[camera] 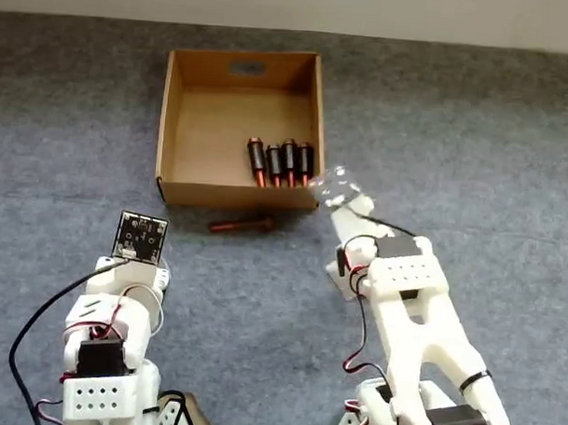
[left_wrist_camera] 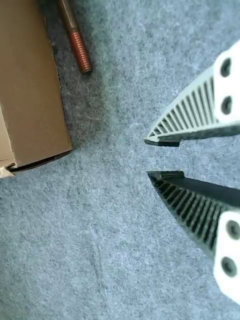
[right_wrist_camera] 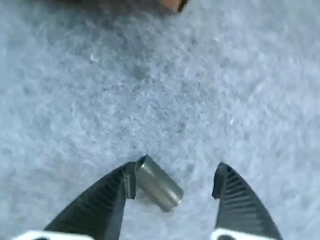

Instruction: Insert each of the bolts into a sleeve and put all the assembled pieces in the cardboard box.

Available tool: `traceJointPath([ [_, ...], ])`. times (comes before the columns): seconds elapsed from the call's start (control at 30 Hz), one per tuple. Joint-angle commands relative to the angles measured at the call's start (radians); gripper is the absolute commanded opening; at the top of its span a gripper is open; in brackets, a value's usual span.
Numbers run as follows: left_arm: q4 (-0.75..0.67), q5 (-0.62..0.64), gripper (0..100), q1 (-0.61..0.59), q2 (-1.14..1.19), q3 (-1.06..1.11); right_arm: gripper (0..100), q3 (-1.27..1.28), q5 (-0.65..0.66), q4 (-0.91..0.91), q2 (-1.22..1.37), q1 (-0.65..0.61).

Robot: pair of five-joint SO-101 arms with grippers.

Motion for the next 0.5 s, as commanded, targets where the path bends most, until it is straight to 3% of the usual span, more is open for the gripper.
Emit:
traceJointPath([
  [0.0,-0.02,-0.008,11,0.01,-0.008,0.004,22.8,-0.031,0.376,-0.001,0.004,0.041],
  [0.33,-0.02,-0.008,11,0.01,-0.008,0.004,22.8,-0.036,0.394,0.021,0.096,0.033],
  [0.47,-0.02,-0.008,11,0.01,-0.008,0.004,22.8,-0.035,0.489,0.077,0.105,0.033],
])
